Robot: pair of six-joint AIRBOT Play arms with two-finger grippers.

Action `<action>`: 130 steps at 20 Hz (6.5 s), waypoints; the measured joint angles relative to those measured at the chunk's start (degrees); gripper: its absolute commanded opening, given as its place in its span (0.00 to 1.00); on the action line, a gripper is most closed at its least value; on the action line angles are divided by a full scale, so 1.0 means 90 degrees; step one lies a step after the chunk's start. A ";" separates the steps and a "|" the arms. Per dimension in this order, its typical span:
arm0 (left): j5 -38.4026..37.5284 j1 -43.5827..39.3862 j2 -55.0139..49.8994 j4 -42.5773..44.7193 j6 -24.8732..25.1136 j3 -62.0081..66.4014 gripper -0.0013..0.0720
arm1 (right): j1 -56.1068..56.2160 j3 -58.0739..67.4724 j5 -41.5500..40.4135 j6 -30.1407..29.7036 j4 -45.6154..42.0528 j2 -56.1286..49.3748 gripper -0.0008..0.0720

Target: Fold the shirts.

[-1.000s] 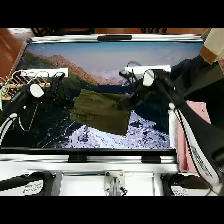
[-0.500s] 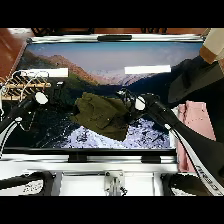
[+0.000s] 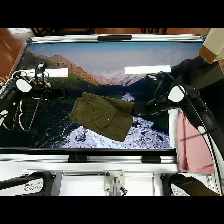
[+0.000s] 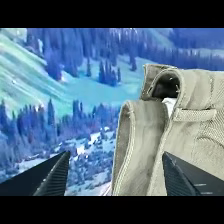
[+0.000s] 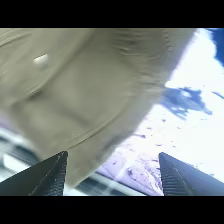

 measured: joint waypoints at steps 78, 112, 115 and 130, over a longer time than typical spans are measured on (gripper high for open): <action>-0.0576 -0.0177 -0.0061 -0.0153 -0.0333 0.0078 0.92 | -0.1054 0.3327 0.1071 -0.0318 0.1627 -0.2795 0.16; -0.0865 -0.0646 -0.0061 -0.0294 -0.0313 0.0078 0.92 | -0.6120 -0.0517 0.3985 0.1739 -0.2854 0.2093 0.73; -0.0869 -0.0653 -0.0061 -0.0294 -0.0313 0.0078 0.92 | -0.6120 -0.0969 0.4046 0.1647 -0.3223 0.2210 0.73; -0.2278 -0.1542 -0.0100 0.3033 -0.1732 0.0996 1.00 | -0.1911 0.2494 0.1836 0.1282 -0.3259 0.0270 0.83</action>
